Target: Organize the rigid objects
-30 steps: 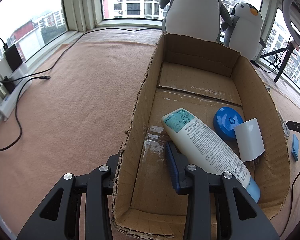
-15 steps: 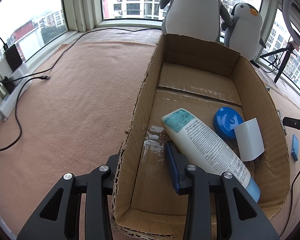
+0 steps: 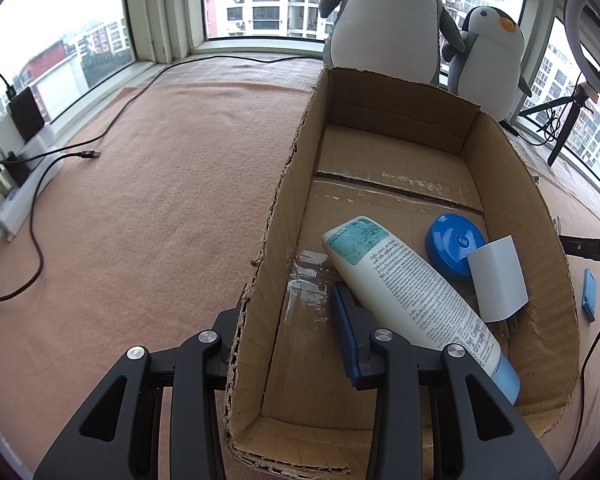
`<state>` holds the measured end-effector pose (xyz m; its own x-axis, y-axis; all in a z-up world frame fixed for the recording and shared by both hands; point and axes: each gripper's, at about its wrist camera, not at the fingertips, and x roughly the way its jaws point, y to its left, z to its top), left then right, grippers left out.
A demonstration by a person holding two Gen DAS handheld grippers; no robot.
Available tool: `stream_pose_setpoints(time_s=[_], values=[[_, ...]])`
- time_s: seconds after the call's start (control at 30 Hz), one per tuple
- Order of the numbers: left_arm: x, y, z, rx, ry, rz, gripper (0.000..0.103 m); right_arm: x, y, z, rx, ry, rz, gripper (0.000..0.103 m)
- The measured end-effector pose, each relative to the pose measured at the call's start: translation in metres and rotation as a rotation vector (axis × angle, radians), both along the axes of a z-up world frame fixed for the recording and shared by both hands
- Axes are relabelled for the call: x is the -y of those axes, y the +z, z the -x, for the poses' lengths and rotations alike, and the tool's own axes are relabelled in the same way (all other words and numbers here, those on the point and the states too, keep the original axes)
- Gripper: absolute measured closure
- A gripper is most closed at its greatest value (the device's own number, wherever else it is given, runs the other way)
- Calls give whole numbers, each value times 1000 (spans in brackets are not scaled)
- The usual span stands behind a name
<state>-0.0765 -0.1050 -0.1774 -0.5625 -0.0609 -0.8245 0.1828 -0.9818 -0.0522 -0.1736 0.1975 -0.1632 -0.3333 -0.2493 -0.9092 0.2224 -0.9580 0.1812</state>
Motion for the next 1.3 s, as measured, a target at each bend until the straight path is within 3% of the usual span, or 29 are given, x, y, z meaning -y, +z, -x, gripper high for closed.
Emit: stream_pose_setpoints(time_s=[0.1, 0.27, 0.6, 0.73, 1.03, 1.3], values=[[-1, 0, 0, -1, 3, -2, 67, -6, -2, -4, -3, 11, -58, 80], [-2, 0, 0, -2, 4, -2, 67, -14, 4, -11, -27, 1, -43, 80], [-2, 0, 0, -2, 2, -2, 67, 5, -3, -3, -71, 43, -113, 79], [-3, 0, 0, -5, 4, -5, 67, 7, -4, -4, -70, 74, -145, 86], [-3, 0, 0, -5, 4, -4, 67, -23, 1, -14, -6, -39, 89, 87], [-3, 0, 0, -6, 4, -5, 67, -15, 44, -26, -20, -39, 338, 87]])
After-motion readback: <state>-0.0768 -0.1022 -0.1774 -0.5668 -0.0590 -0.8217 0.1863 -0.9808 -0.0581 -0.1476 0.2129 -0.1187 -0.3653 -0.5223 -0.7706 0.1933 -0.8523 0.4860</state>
